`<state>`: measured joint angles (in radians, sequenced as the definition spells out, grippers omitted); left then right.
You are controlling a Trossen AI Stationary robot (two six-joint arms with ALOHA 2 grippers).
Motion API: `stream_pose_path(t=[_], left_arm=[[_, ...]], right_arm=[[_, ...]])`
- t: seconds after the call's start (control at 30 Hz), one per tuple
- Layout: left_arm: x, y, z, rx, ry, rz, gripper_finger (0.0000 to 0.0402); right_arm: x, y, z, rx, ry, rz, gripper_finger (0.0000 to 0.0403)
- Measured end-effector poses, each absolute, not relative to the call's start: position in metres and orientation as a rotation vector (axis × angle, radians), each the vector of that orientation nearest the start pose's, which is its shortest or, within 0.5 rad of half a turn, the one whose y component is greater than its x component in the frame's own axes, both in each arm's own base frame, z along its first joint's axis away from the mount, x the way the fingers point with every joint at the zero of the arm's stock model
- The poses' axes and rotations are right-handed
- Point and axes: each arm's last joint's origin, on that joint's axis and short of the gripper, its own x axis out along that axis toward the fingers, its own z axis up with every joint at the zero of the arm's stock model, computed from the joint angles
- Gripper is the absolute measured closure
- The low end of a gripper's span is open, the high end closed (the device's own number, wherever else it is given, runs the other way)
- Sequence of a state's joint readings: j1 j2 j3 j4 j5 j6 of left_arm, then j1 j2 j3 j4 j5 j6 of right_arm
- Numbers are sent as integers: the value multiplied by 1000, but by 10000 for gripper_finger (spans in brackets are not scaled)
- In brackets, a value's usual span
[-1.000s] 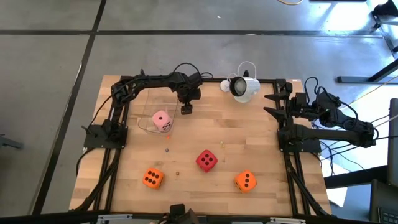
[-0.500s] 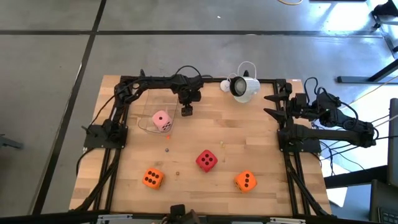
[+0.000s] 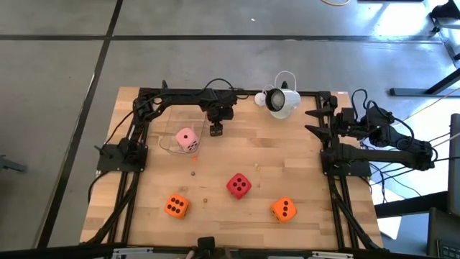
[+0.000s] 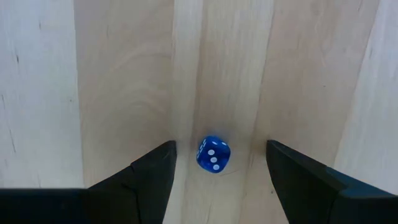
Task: Pick & Place Dice
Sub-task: Put the small blue die into the transparent bin
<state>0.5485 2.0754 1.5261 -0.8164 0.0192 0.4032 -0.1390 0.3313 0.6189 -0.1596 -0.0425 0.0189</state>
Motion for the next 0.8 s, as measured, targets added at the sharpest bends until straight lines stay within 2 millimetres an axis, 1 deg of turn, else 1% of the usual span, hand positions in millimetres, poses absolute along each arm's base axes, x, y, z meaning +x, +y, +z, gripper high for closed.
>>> stream_pose_path(t=[0.13,0.33,0.8], left_arm=[[349,210,163,-34,1384,173,188],[350,208,163,-24,1390,171,240],[350,207,163,-52,1388,177,361]], right_arm=[[84,-10,329,8,-129,-95,160],[84,-10,329,10,-129,-92,160],[84,-10,329,10,-129,-92,160]])
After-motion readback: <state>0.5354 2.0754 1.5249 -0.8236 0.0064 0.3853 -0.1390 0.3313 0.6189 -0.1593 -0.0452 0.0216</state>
